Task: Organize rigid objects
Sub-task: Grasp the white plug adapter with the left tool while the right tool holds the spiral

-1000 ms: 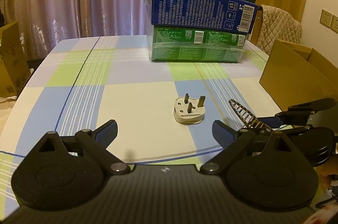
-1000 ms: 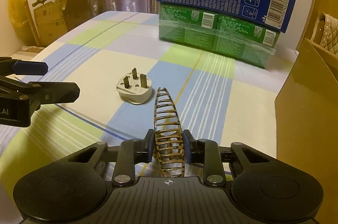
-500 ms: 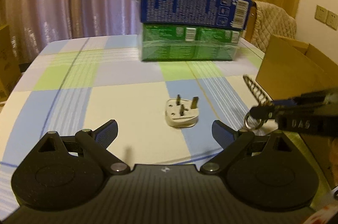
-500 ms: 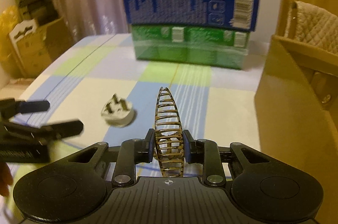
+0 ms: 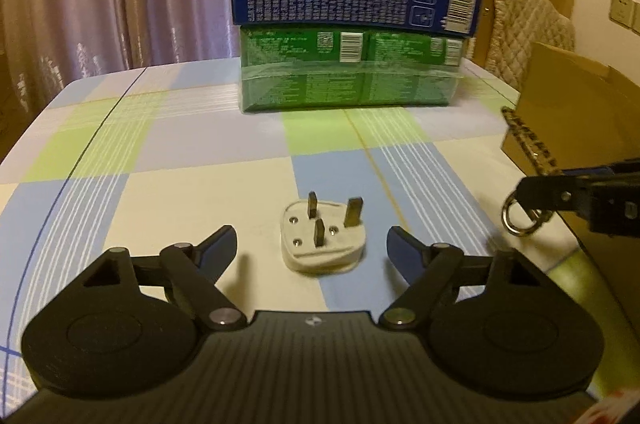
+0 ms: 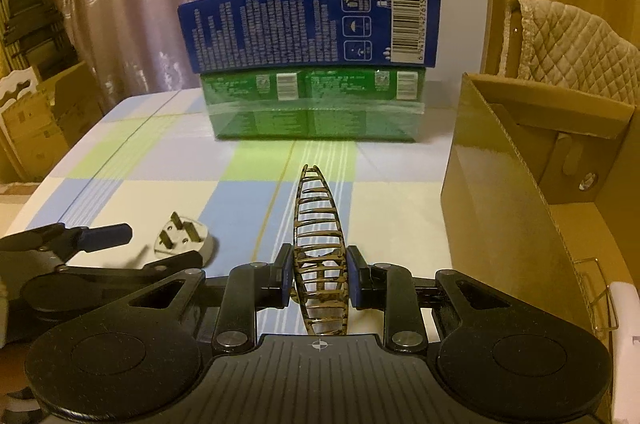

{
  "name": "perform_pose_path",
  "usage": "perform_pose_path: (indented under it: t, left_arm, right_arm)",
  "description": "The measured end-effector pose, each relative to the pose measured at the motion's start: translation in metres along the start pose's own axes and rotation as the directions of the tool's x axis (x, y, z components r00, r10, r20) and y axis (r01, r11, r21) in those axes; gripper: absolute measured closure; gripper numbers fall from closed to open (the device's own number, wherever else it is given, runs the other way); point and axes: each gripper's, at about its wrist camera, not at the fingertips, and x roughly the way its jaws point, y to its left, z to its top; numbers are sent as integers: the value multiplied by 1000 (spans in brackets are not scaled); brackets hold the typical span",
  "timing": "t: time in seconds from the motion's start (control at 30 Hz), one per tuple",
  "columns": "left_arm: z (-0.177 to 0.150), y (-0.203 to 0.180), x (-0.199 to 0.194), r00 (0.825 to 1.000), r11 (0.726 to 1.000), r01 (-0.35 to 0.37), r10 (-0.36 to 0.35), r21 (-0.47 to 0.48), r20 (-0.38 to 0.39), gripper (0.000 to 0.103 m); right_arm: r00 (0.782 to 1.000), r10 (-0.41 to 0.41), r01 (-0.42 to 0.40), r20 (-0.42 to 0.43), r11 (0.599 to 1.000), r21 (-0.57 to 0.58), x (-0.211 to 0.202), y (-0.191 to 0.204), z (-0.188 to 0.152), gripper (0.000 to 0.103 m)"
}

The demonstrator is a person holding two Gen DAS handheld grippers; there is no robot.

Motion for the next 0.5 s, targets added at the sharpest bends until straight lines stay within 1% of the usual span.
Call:
perform_pose_path:
  t: [0.1, 0.17, 0.27, 0.3, 0.33, 0.5]
  left_arm:
    - [5, -2, 12, 1000, 1000, -1, 1, 2, -15, 32]
    - [9, -6, 19, 1000, 1000, -2, 3, 28, -27, 34]
    - [11, -9, 28, 998, 999, -5, 7, 39, -65, 51]
    - [10, -9, 27, 998, 999, -15, 18, 46, -63, 56]
    - [9, -10, 26, 998, 999, -15, 19, 47, -66, 58]
    - [-1, -11, 5, 995, 1000, -5, 7, 23, -104, 58]
  right_arm:
    - [1000, 0, 0, 1, 1000, 5, 3, -1, 3, 80]
    - [1000, 0, 0, 1, 1000, 8, 4, 0, 3, 80]
    - [1000, 3, -3, -3, 1000, 13, 3, 1, 3, 80]
    - [1000, 4, -4, -4, 1000, 14, 2, 1, 3, 80]
    - [1000, 6, -6, -6, 1000, 15, 2, 2, 2, 80]
    - [1000, 17, -17, -7, 1000, 12, -6, 6, 2, 80]
